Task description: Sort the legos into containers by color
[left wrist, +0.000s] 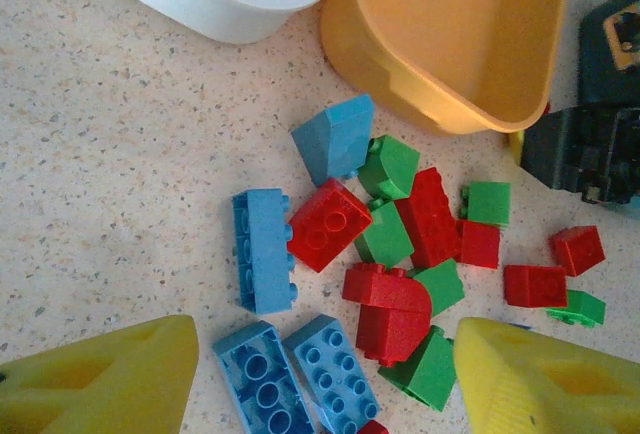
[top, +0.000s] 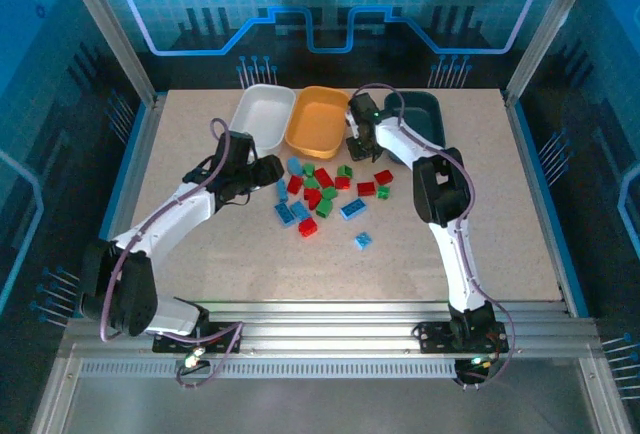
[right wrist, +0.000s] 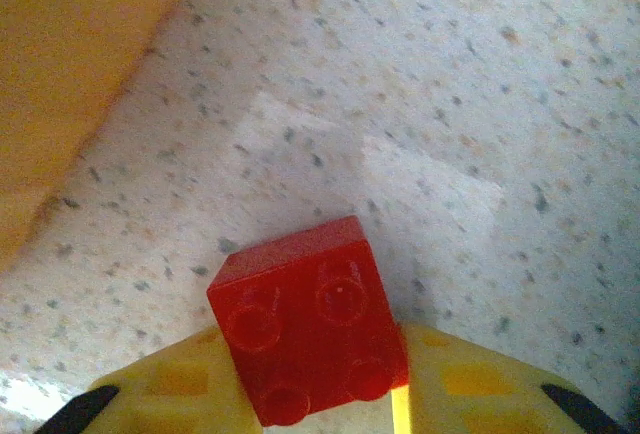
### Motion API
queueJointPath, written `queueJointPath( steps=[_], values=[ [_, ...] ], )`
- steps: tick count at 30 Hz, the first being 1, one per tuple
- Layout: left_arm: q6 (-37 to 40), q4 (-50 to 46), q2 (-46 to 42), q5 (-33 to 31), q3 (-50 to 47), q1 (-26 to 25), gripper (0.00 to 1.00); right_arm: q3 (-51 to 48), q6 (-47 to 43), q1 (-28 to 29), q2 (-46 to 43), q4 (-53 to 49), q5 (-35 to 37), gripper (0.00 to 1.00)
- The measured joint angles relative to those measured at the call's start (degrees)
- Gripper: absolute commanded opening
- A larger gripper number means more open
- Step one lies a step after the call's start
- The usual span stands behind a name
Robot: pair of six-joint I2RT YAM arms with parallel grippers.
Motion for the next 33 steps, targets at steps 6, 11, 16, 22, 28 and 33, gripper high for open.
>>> queueJointPath(
  steps=[6, 11, 16, 22, 28, 33],
  values=[
    [1.18, -0.28, 3.06, 0.0, 3.52, 0.07, 0.7, -2.8, 1.66, -0.09, -4.22, 0.72, 1.46, 0.33],
    [1.62, -0.31, 5.42, 0.42, 7.85, 0.87, 0.71, -4.46, 2.97, -0.48, -9.44, 1.75, 1.46, 0.34],
    [3.1, -0.74, 11.61, 1.68, 15.21, 2.58, 0.7, -5.55, 4.96, -2.86, -13.14, 2.12, 1.46, 0.36],
    [6.84, -2.43, 24.92, 4.83, 28.74, 4.57, 0.69, -5.57, 6.64, -9.73, -13.66, 1.03, 1.7, 0.37],
    [8.79, -6.23, 35.69, 9.33, 39.78, 5.73, 0.7, -5.53, 7.32, -12.55, -13.14, -0.35, 1.84, 0.56],
    [10.05, -7.63, 41.81, 11.91, 46.38, 6.34, 0.7, -5.49, 6.91, -13.77, -12.15, -1.62, 1.44, 0.68]
  ],
)
